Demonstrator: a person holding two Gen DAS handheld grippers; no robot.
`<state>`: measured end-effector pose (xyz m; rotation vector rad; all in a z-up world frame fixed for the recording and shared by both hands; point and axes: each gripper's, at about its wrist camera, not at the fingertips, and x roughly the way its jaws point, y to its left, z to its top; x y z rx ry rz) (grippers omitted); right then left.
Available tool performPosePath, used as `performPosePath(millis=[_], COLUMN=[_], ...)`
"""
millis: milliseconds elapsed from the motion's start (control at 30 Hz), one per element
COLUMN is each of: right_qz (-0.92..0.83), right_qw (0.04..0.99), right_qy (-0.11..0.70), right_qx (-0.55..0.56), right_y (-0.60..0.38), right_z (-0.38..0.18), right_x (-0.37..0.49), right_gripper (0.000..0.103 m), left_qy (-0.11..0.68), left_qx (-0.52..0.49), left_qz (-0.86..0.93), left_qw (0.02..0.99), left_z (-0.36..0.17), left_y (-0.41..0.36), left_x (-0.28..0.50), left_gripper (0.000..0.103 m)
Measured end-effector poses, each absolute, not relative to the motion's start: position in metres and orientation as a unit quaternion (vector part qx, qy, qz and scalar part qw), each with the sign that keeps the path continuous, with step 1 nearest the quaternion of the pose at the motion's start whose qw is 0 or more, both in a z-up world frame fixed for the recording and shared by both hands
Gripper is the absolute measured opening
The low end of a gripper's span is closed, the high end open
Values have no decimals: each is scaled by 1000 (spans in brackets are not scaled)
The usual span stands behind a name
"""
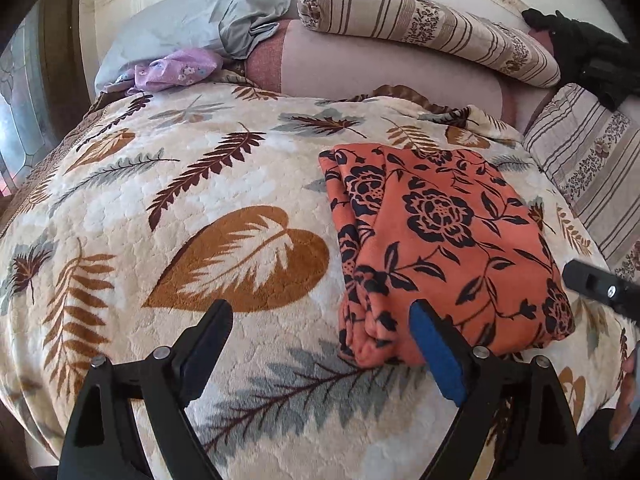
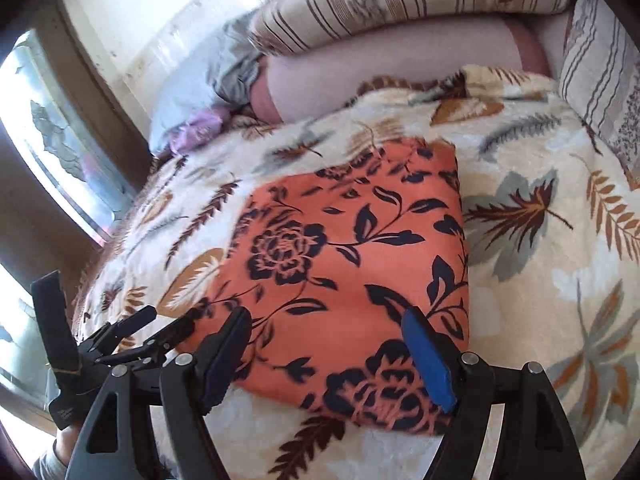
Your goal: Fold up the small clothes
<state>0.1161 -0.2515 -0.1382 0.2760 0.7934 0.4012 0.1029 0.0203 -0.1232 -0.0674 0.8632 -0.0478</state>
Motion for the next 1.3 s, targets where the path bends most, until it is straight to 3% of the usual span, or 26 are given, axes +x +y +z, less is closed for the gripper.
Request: performPosePath(millis=[100,233,500,600,1300], right_qz=[182,189,134,124,37], right_qw=[865,879,899,898,947], right_qy=[443,391,406,414,315], right_qx=[153,195,96,87,52], right_y=[-257,-275,-263,-263,-264], right_z=[-173,-161,-197,-214,-179], right_x=[114,76,11,-9,-25], right_gripper=[87,87,90,103,103], left_qy=[432,415,369,367,339], left_qx=[-33,-27,17,0,25], left_qz=[-18,-14,35,37,55], left_qw=[901,910,929,929,939], left_z=[-118,-100,-80,-81,-59], left_y=[15,9,-12,-13,-24], left_x=[89,62,18,5,-17], left_gripper=[90,90,95,95,101])
